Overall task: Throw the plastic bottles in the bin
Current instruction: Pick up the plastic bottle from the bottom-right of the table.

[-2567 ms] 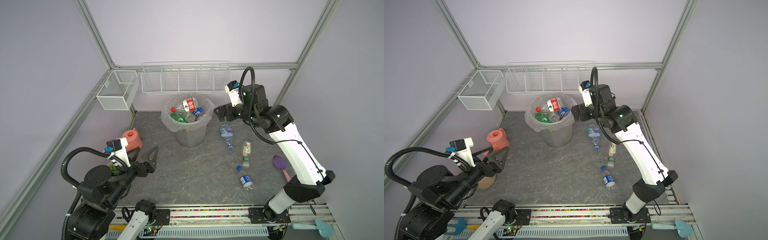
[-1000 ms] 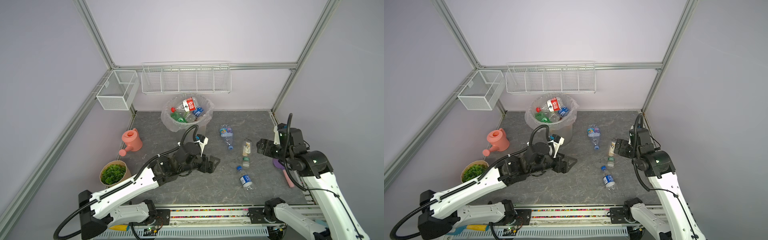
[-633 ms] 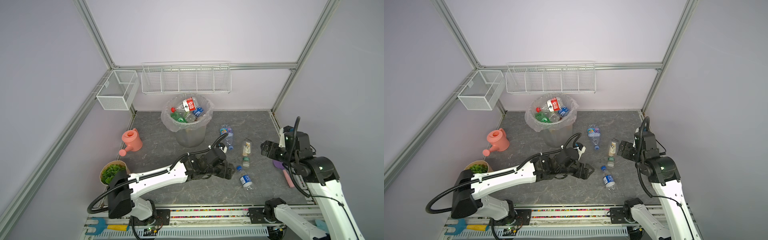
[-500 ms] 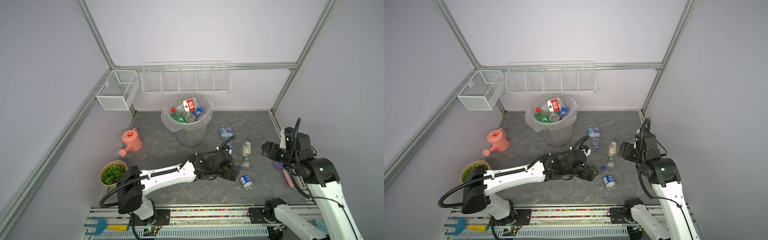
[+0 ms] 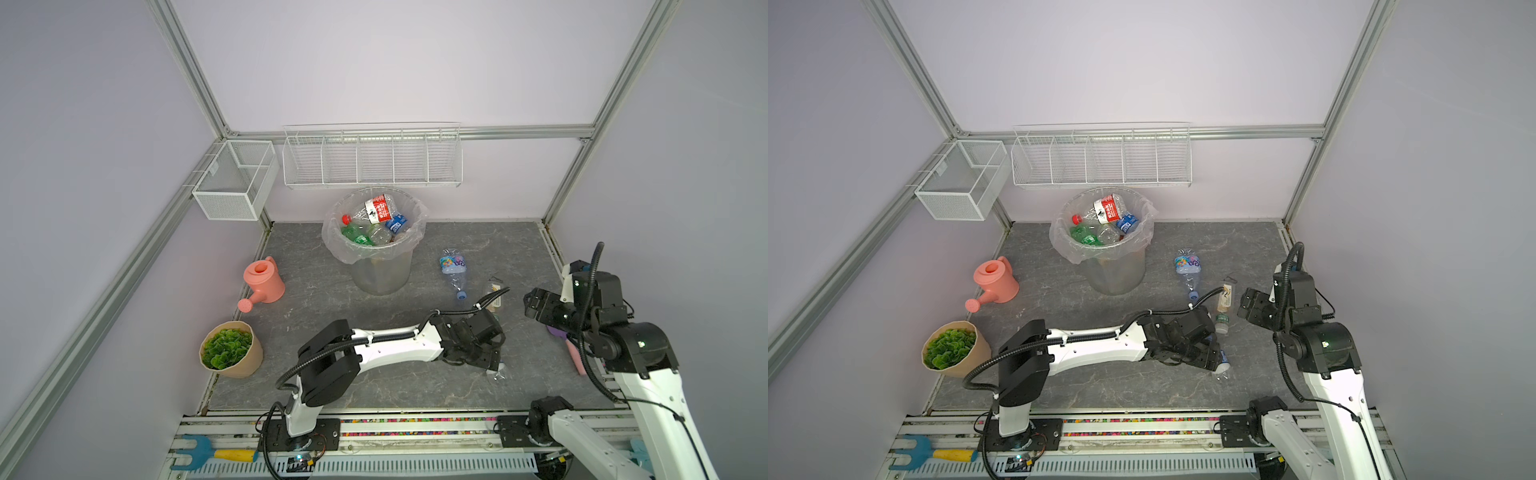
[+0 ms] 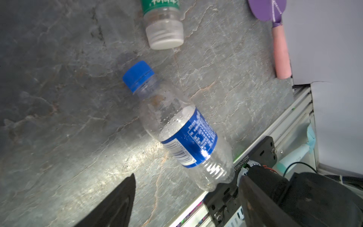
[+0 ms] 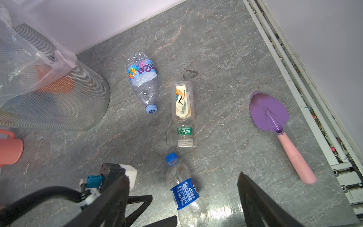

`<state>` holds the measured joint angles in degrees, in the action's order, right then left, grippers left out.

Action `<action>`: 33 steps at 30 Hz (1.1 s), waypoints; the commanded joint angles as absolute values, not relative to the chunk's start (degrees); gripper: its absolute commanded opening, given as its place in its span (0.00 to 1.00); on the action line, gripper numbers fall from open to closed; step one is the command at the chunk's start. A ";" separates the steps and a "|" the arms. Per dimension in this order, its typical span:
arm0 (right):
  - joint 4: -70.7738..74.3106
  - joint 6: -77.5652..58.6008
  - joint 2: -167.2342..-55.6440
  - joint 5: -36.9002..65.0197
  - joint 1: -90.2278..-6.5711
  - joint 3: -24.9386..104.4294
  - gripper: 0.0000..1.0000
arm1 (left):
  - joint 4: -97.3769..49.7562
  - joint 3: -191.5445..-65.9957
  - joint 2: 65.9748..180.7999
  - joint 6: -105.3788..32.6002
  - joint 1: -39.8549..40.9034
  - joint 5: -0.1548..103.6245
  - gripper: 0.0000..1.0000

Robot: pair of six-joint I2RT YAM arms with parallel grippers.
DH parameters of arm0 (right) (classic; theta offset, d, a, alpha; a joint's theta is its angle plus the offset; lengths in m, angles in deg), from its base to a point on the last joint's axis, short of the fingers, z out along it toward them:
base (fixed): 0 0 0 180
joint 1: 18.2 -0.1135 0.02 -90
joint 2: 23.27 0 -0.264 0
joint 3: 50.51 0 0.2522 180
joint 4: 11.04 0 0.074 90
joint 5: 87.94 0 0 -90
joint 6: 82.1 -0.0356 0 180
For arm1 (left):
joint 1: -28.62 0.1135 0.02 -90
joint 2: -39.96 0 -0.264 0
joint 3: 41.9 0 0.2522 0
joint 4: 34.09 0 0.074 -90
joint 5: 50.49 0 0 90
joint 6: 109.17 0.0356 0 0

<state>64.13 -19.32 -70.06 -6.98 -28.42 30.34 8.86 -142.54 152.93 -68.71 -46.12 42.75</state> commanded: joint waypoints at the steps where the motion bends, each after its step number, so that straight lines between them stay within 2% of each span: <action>1: 62.90 -20.20 -69.05 -5.68 -28.04 29.10 0.89 | 10.65 -145.33 155.05 -73.43 -46.26 41.48 0.83; 8: 62.81 -20.40 -67.59 -5.54 -27.87 28.74 0.89 | 14.05 -151.63 159.91 -74.48 -46.26 40.70 0.86; 16: 63.53 -19.96 -65.21 -5.74 -27.60 28.90 0.89 | 20.75 -159.29 166.72 -72.08 -46.28 40.09 0.86; 22: 64.51 -19.86 -63.85 -5.76 -27.38 30.11 0.89 | 23.82 -159.59 168.54 -71.53 -46.26 37.39 0.84; 29: 64.64 -20.05 -62.91 -5.33 -27.43 29.99 0.89 | 26.69 -159.64 168.24 -71.38 -46.08 34.10 0.73; 33: 64.68 -20.05 -62.65 -5.15 -27.43 29.61 0.89 | 26.37 -157.45 166.42 -71.20 -45.75 33.30 0.58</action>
<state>64.32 -19.36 -63.35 -5.69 -27.65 29.51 24.58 -158.49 168.29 -70.81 -46.01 35.74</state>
